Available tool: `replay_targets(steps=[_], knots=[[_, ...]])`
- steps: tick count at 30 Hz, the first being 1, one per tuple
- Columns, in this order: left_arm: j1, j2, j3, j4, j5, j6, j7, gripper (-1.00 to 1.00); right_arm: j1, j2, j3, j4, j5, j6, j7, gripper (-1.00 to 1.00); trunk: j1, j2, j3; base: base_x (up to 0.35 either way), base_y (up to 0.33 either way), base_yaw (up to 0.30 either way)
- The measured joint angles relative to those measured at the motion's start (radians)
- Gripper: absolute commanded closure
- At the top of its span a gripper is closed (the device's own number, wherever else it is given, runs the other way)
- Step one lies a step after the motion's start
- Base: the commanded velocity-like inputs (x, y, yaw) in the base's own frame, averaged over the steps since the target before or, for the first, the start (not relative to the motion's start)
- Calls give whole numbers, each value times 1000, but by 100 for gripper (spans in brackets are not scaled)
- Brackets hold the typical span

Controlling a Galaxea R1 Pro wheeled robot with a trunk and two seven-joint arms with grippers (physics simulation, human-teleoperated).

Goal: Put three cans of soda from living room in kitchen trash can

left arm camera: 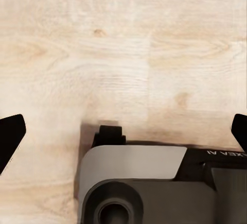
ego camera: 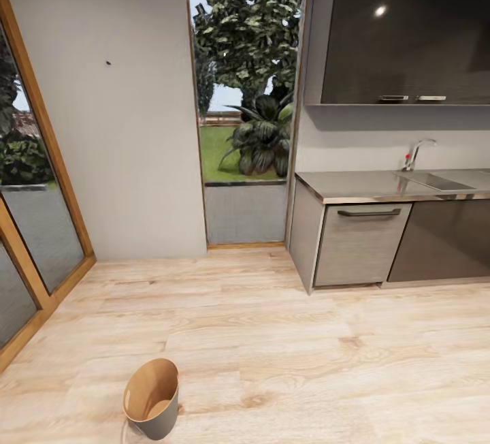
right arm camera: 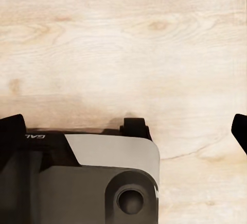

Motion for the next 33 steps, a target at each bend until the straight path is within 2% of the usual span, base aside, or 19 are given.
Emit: replay_targets(steps=[9, 12, 15, 17, 26, 33], knots=[[0, 8, -4, -13, -2, -21, -4, -100, 0, 1, 4, -3, 1, -2, -2, -100, 0, 0, 0, 0, 0, 0], [0, 8, -5, -8, -3, -54, -6, -100, 0, 0, 5, -2, 1, -4, -1, -100, 0, 0, 0, 0, 0, 0], [0, 7, -9, 11, -2, -140, -9, -100, 0, 1, 5, 3, 1, -5, -3, -100, 0, 0, 0, 0, 0, 0], [0, 6, -9, 15, -2, -150, -10, -100, 0, 2, 5, 3, 1, -6, -3, -100, 0, 0, 0, 0, 0, 23], [0, 3, -10, 18, -2, -160, -12, -100, 0, 2, 6, 4, 0, -58, -1, -100, 0, 0, 0, 0, 0, 196], [0, 3, -10, 20, 0, -162, -11, -100, 0, 2, 7, 7, -2, -65, -2, -100, 0, 0, 0, 0, 0, 263]])
